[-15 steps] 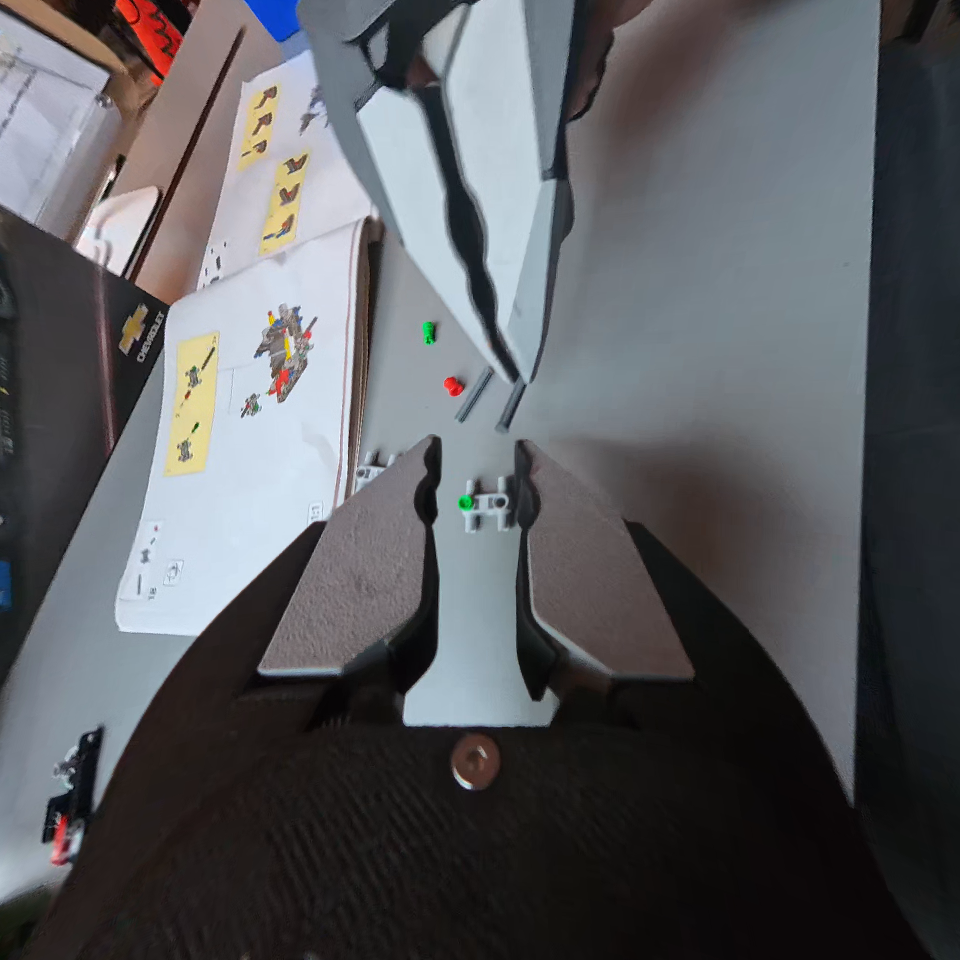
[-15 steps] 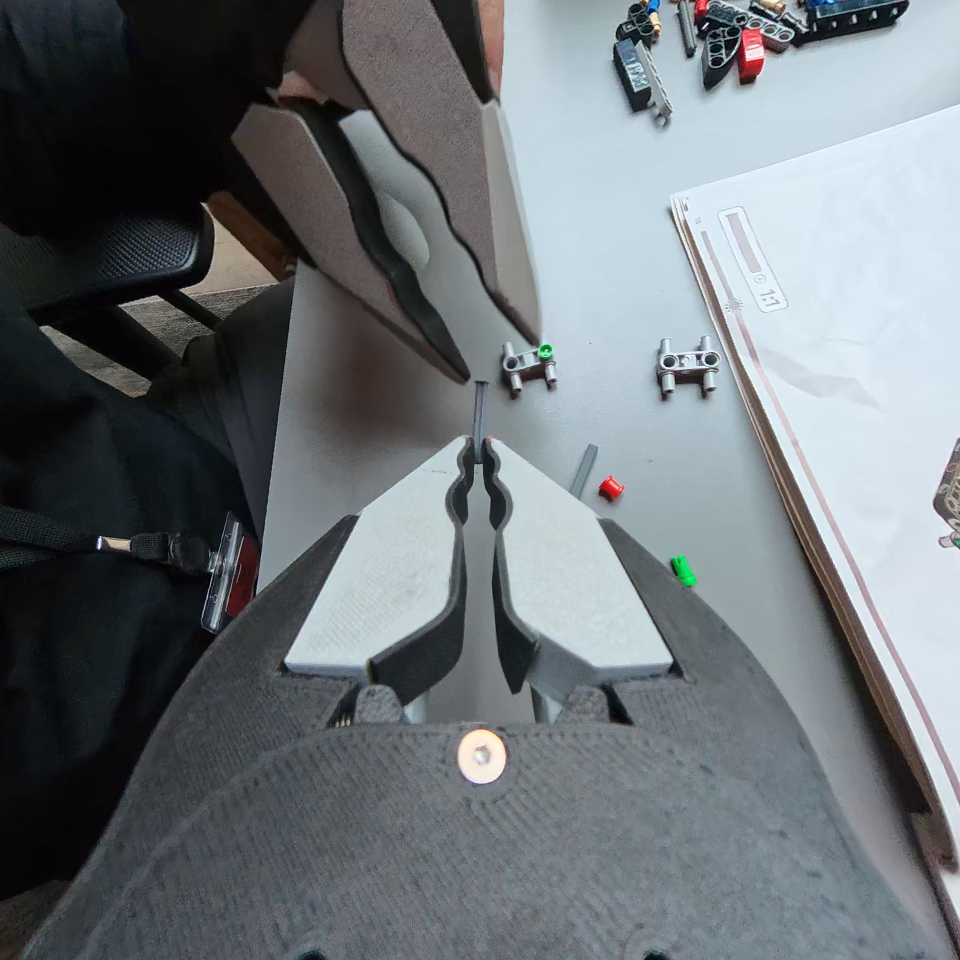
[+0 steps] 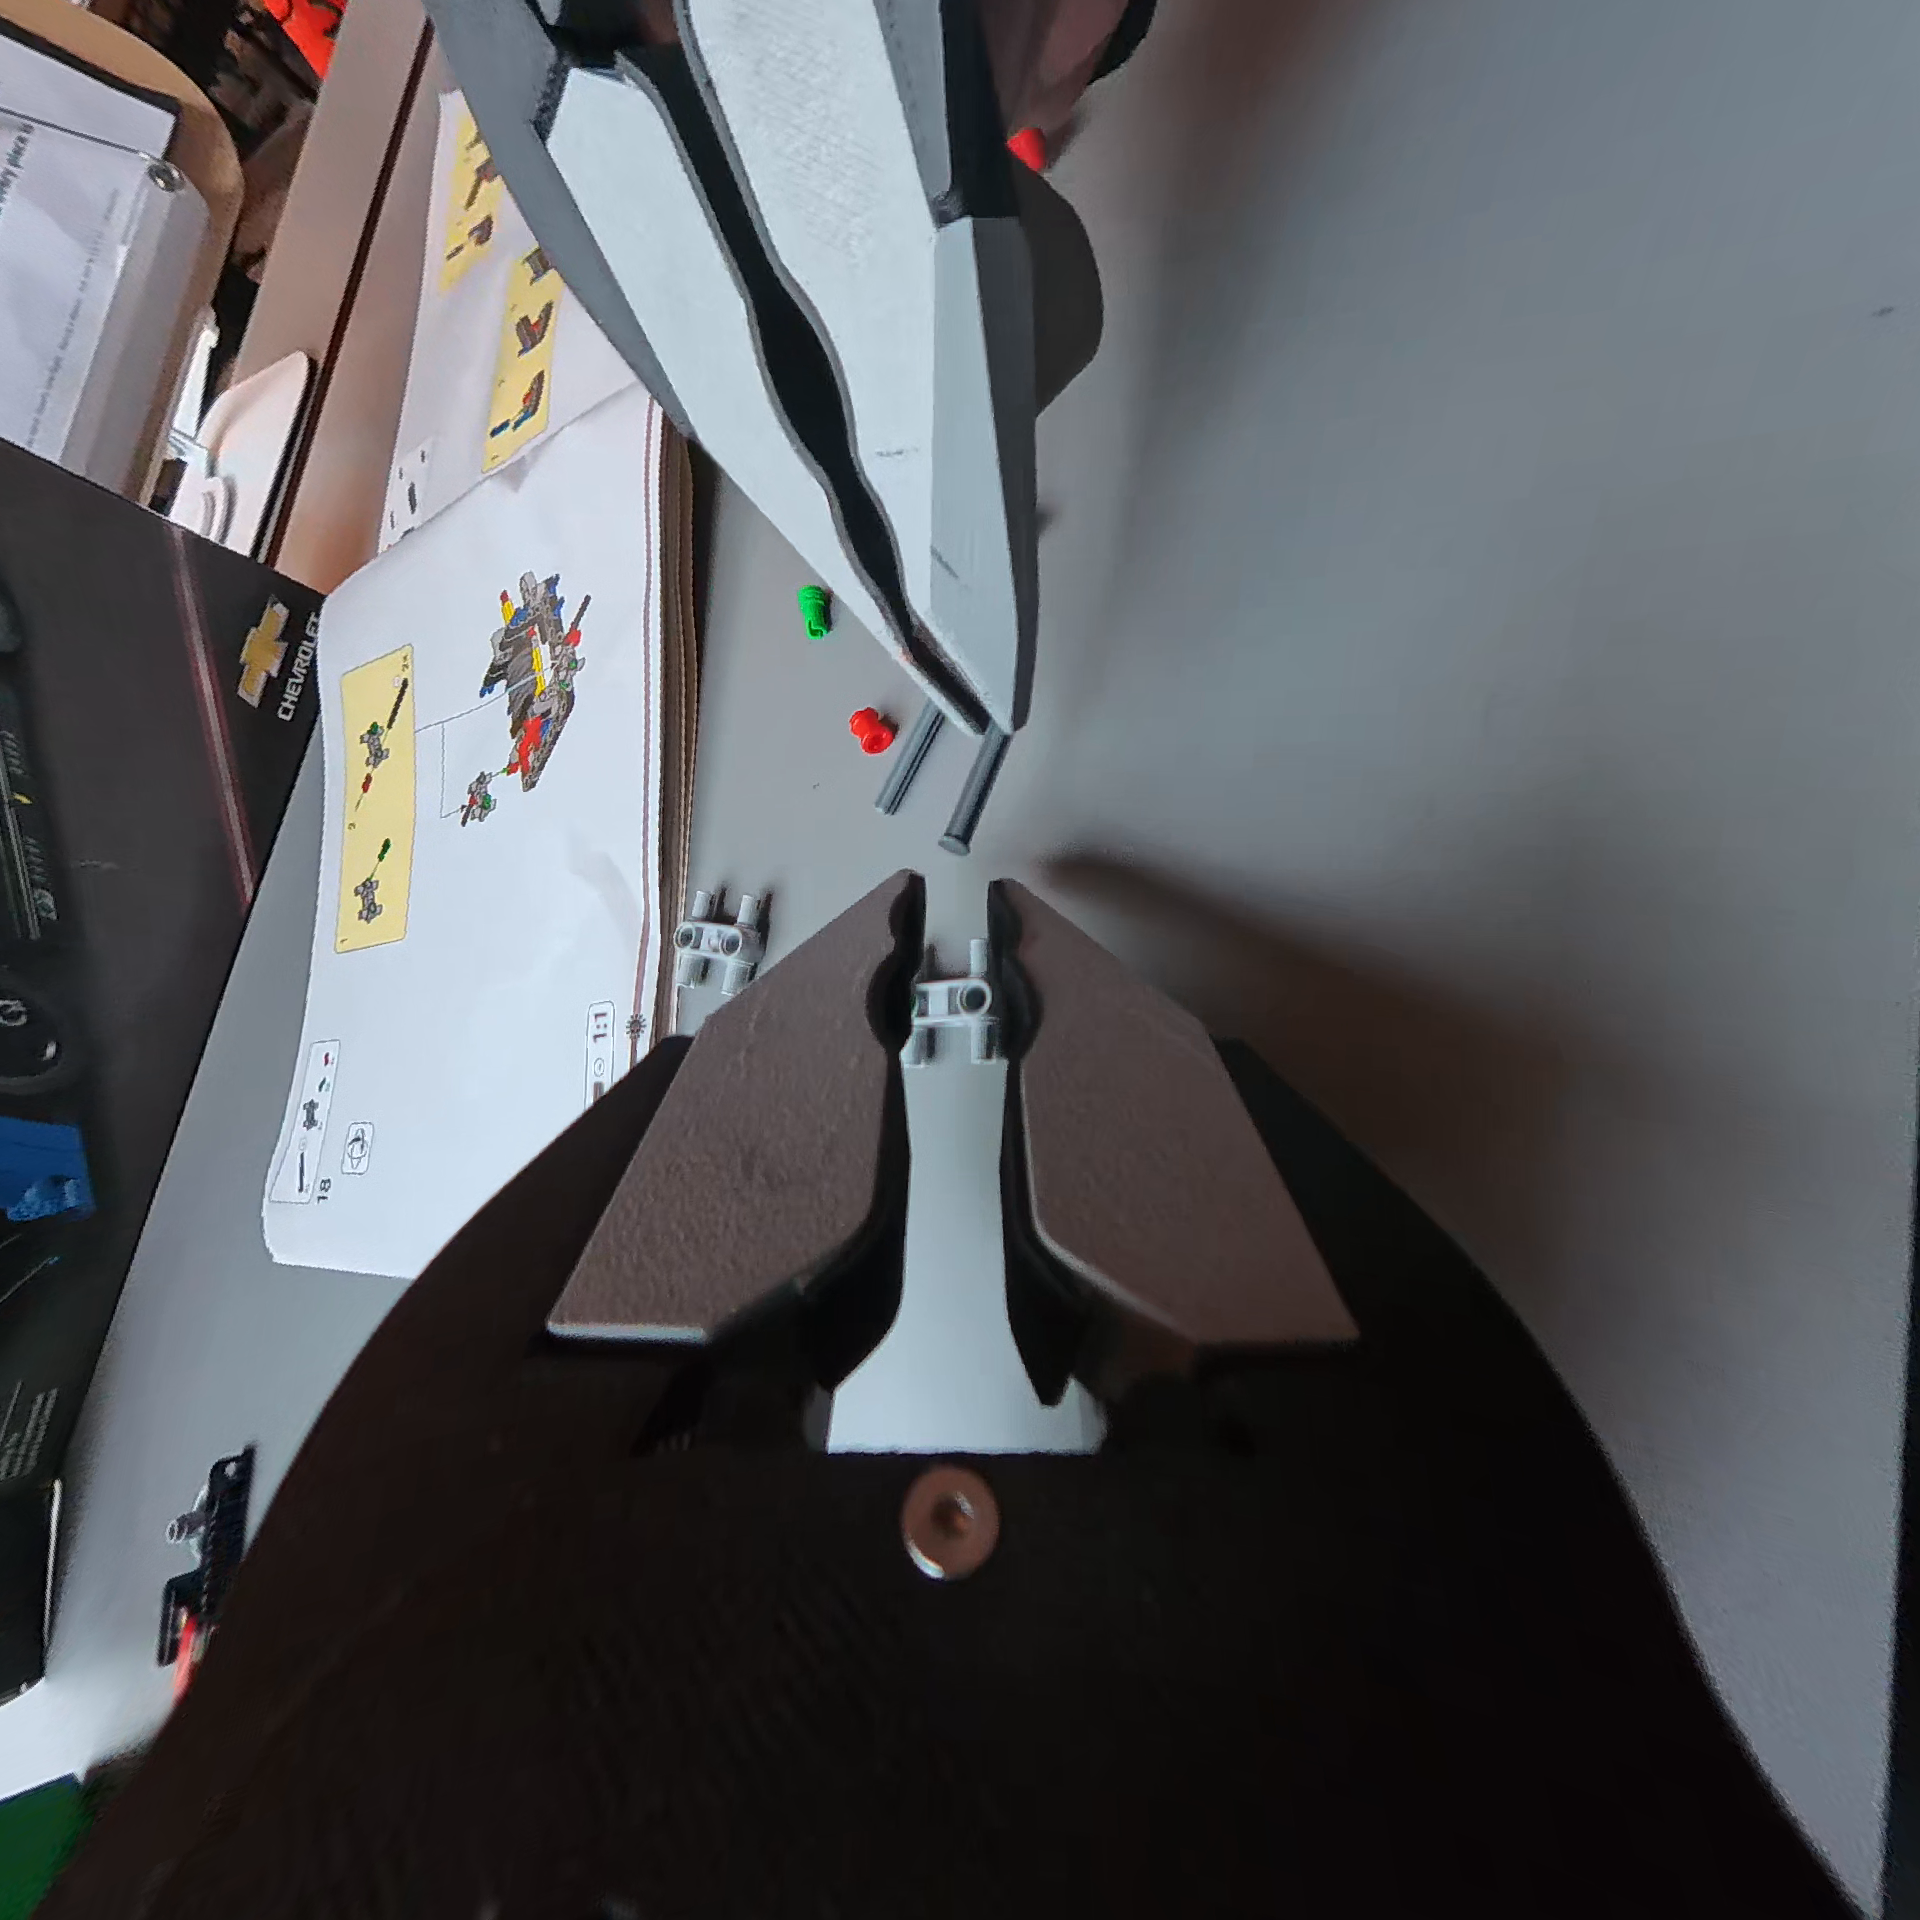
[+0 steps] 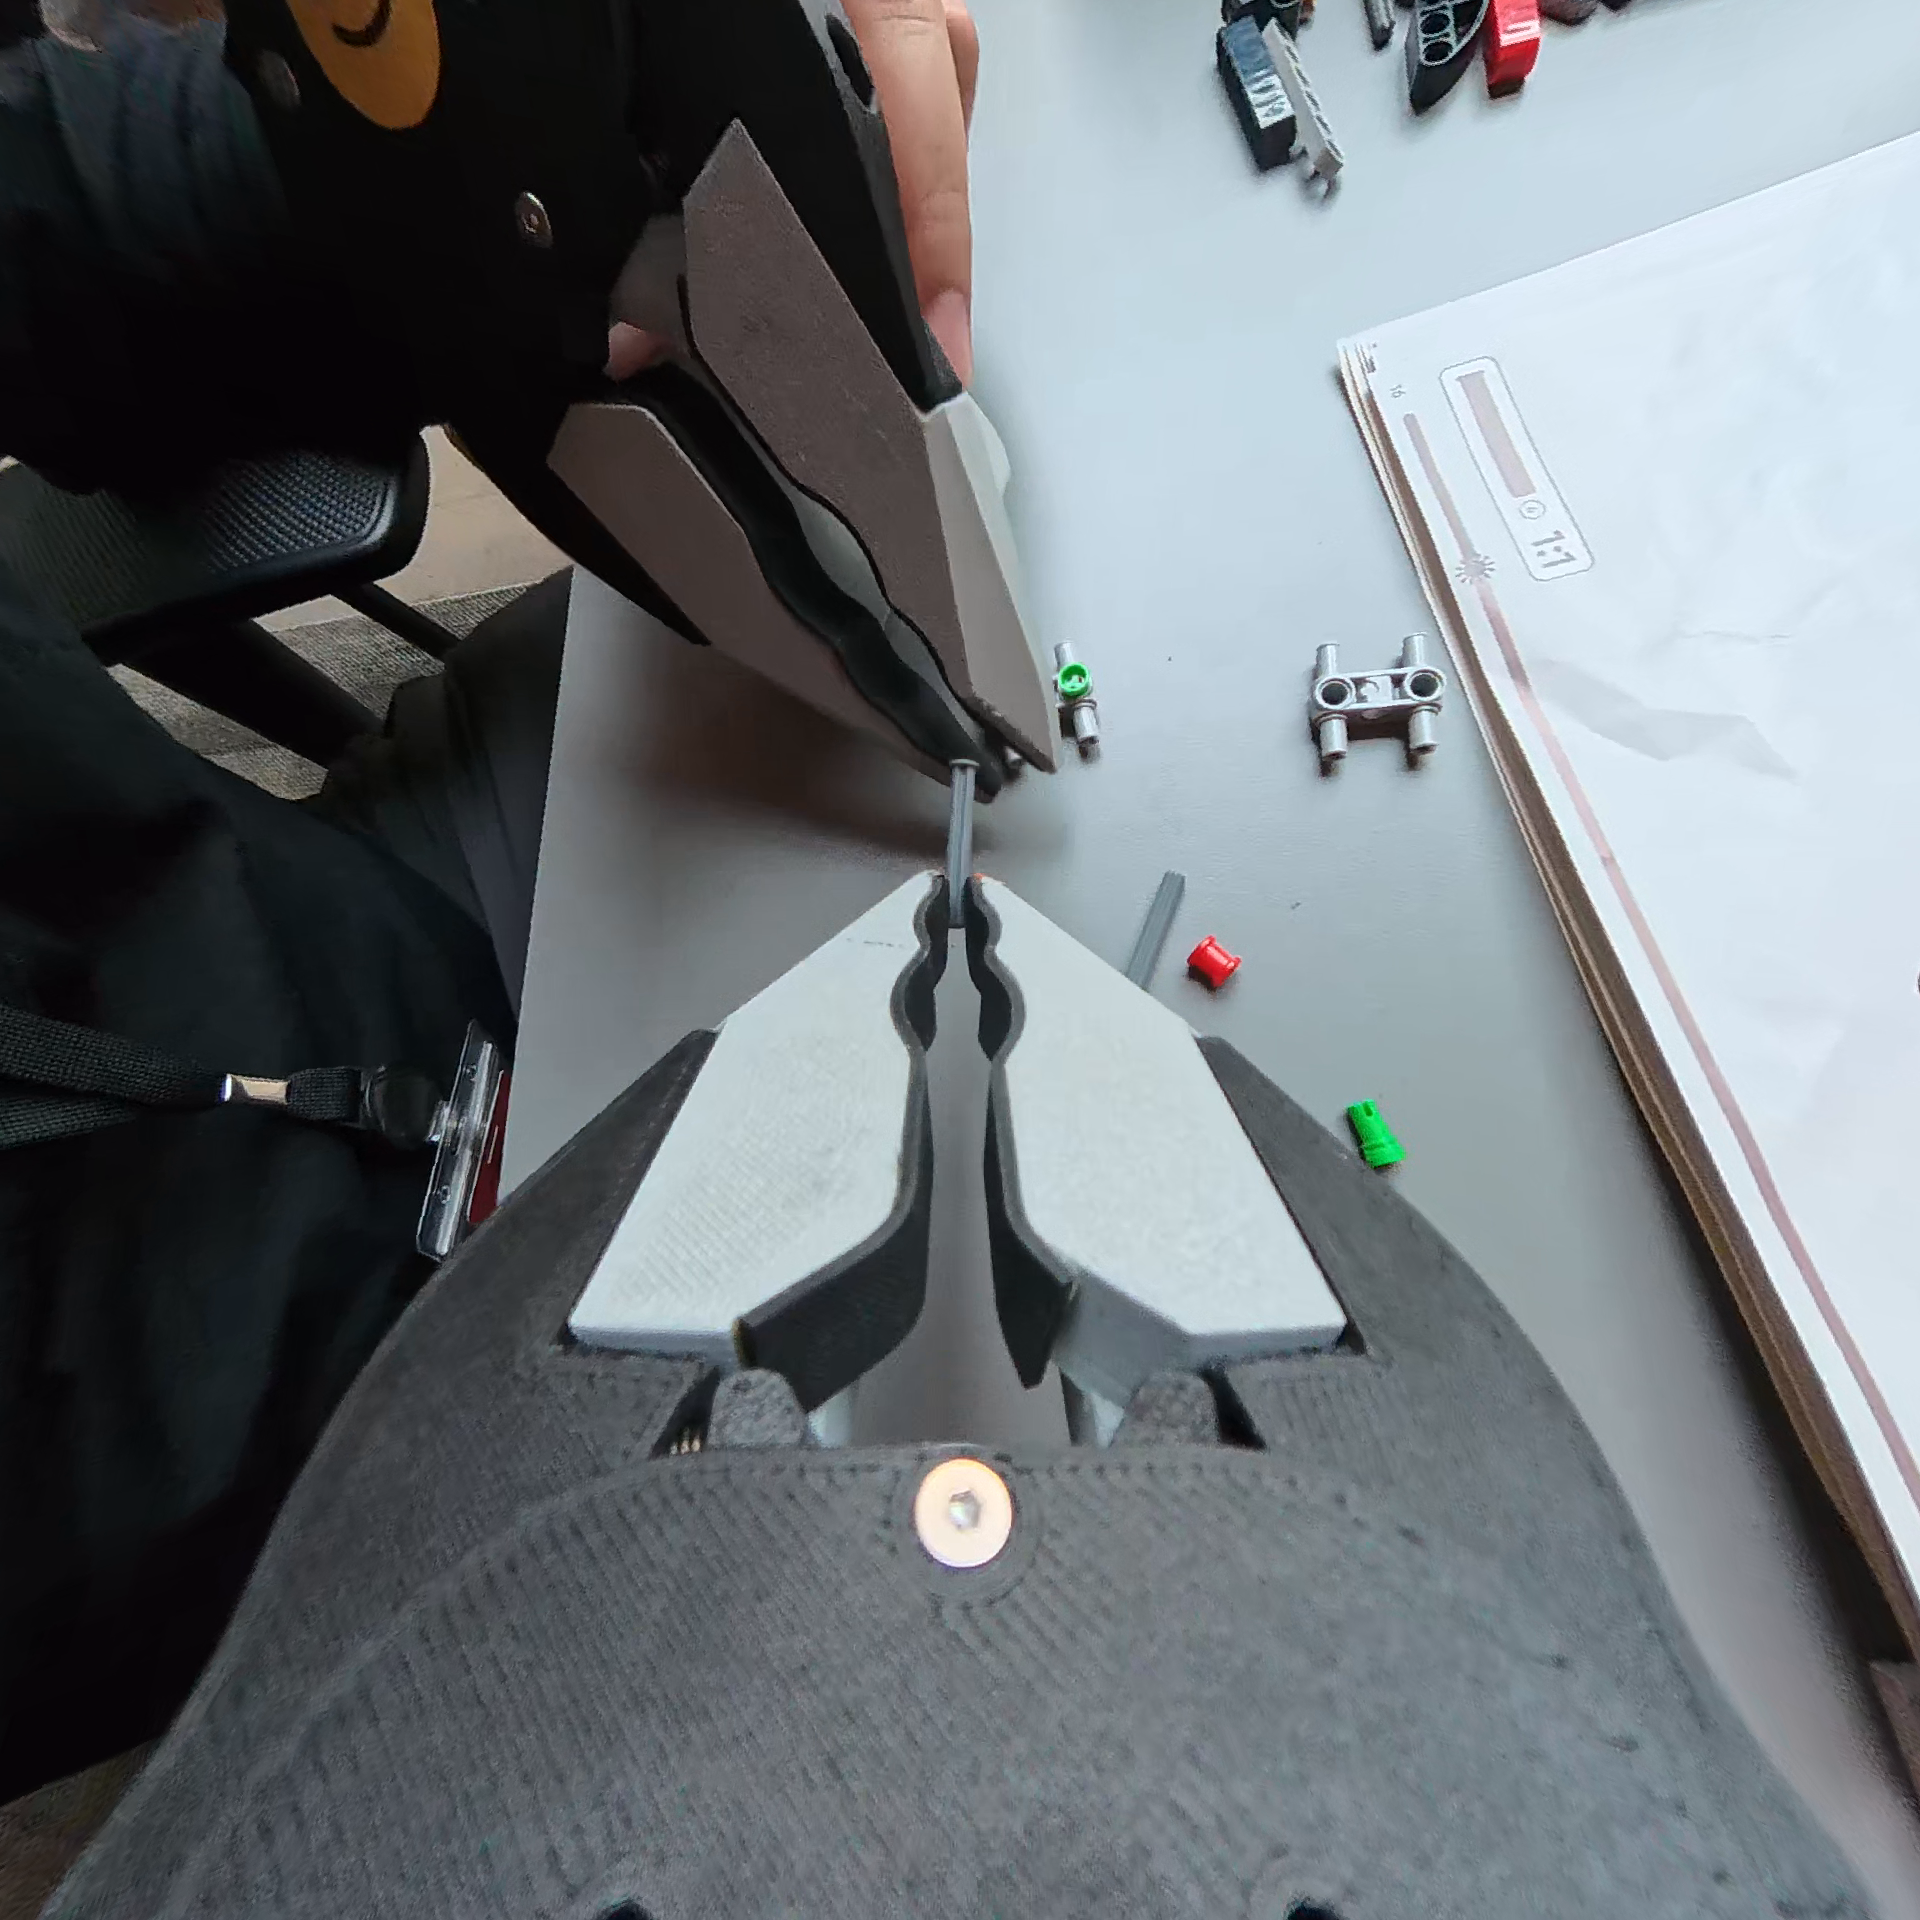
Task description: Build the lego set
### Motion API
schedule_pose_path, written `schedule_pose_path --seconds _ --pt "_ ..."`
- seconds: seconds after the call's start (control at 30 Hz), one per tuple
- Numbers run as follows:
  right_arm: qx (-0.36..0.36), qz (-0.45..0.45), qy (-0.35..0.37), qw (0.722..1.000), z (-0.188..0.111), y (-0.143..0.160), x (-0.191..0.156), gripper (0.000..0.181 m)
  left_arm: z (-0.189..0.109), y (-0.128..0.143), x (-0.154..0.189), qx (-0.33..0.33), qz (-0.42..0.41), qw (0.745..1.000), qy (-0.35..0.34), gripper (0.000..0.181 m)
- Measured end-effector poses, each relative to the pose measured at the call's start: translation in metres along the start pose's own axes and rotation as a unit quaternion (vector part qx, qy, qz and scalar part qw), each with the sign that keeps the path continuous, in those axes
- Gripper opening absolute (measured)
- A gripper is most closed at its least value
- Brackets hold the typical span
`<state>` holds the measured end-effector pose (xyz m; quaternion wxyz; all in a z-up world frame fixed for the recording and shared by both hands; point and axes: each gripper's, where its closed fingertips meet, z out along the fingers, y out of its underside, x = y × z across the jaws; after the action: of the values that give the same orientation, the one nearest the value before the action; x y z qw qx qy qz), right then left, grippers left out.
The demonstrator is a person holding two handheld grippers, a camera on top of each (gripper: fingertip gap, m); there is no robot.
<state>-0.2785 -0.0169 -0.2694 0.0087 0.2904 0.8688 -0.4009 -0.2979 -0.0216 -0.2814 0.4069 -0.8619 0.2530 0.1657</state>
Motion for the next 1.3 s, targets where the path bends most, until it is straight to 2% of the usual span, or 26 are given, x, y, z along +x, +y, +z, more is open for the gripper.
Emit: schedule_pose_path --seconds 0.27,0.33,0.5,0.67,0.77,0.9,1.03,1.2,1.3 --pt "-0.008 0.003 0.001 1.0 0.002 0.002 0.001 0.0 -0.002 -0.011 0.003 0.019 0.018 1.0 -0.007 0.009" --pt "-0.009 0.004 0.0 1.0 0.002 0.002 0.0 0.0 -0.002 -0.012 0.003 0.017 0.027 0.999 -0.012 0.004" --pt "0.014 0.001 0.006 1.0 0.0 -0.003 0.003 0.0 -0.003 -0.01 -0.001 0.016 0.038 0.999 -0.033 0.004" --pt "0.021 -0.013 -0.001 1.0 -0.001 -0.005 -0.001 0.0 -0.011 -0.018 -0.001 0.044 -0.004 0.999 -0.008 0.004" --pt "0.044 -0.016 -0.013 0.999 -0.003 -0.012 -0.005 0.0 -0.018 -0.028 -0.005 0.081 -0.058 0.995 0.013 0.007" --pt "0.12 0.01 -0.05 0.991 -0.013 -0.03 -0.011 0.0 -0.03 -0.043 -0.02 0.151 -0.162 0.975 0.035 0.013" --pt "0.189 0.021 -0.05 0.981 -0.03 -0.043 -0.005 0.0 -0.035 -0.035 -0.035 0.162 -0.28 0.944 0.063 0.028" --pt "0.233 0.011 -0.03 0.972 -0.036 -0.051 -0.003 0.0 -0.048 -0.053 -0.035 0.223 -0.375 0.889 0.137 0.024" --pt "0.236 0.001 -0.033 0.971 -0.033 -0.053 -0.008 0.0 -0.048 -0.061 -0.034 0.238 -0.389 0.877 0.149 0.013"
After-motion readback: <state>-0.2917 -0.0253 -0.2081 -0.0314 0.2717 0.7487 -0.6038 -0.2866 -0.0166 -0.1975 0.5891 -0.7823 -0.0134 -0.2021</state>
